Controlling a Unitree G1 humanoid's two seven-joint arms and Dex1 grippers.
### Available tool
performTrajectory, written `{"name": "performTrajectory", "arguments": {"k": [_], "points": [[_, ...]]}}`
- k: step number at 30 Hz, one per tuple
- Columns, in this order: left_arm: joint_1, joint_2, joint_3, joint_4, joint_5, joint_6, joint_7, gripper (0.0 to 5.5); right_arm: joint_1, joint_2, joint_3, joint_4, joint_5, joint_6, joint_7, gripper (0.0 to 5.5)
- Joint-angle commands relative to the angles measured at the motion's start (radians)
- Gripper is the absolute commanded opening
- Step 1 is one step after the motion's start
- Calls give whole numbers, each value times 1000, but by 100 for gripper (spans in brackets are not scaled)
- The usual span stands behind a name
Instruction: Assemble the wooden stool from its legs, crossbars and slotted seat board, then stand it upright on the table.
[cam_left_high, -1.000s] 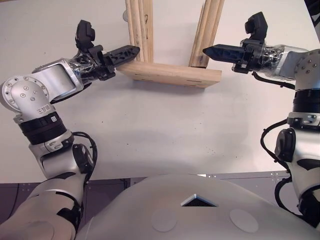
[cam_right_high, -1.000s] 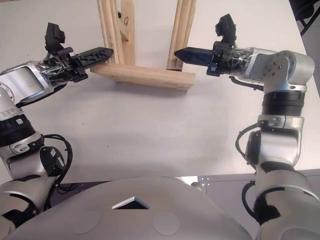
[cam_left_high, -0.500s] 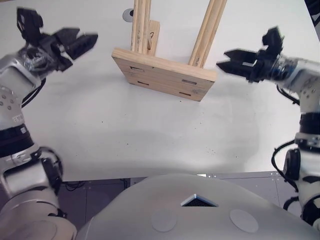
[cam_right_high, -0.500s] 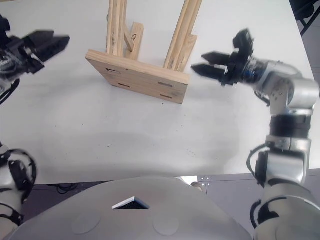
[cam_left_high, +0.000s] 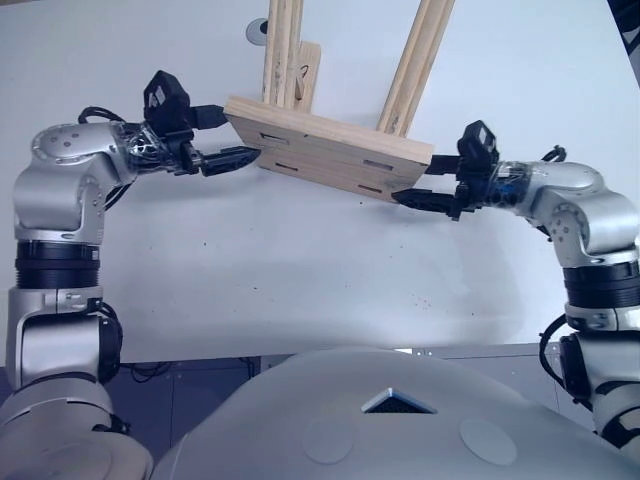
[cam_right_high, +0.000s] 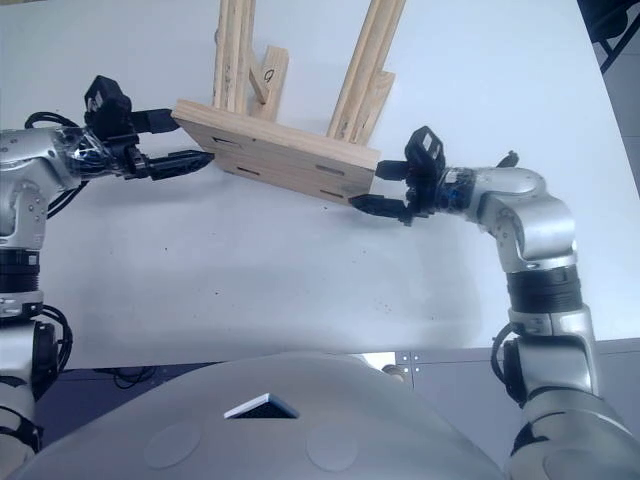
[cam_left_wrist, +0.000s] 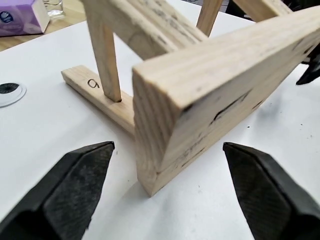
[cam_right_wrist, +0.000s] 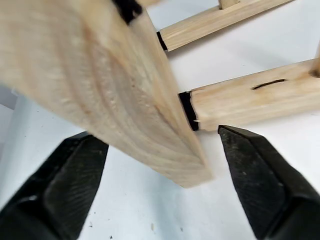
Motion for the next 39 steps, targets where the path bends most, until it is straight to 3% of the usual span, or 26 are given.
{"name": "performTrajectory", "arguments": {"k": [1, 6, 10, 14, 17, 19, 22, 24, 29, 34, 39], "points": [[-68, -41, -47, 77, 33, -22, -47, 383, -30, 34, 33, 50, -32, -25, -12, 314], [-19, -46, -70, 52, -10, 44, -130, 322, -38, 11, 52, 87, -58, -19, 6, 242], [100, -1, -67, -103, -62, 148, -143, 278, -51, -12, 32, 54, 3, 98, 63, 222], [169, 36, 114, -326, -323, 439, -65, 226, -103, -44, -51, -9, 172, 339, 143, 223], [155, -9, 287, -431, -617, 721, 103, 202, -144, -63, -120, -48, 302, 512, 172, 222], [121, -32, 360, -451, -865, 822, 307, 195, -189, -55, -178, -54, 386, 635, 166, 219], [46, 68, 341, -350, -1350, 725, 657, 194, -322, 5, -331, 11, 504, 819, 135, 215], [9, 83, 314, -293, -1532, 650, 823, 186, -419, 37, -399, 84, 515, 878, 126, 213], [-129, -109, 349, -178, -1563, 632, 1109, 138, -679, 105, -512, 358, 488, 927, 66, 186], [-136, -297, 417, -94, -1563, 623, 1443, 133, -795, 169, -585, 523, 447, 951, -61, 151], [-200, -349, 401, 26, -1563, 563, 1607, 133, -816, 197, -602, 707, 337, 881, -227, 151]]}}
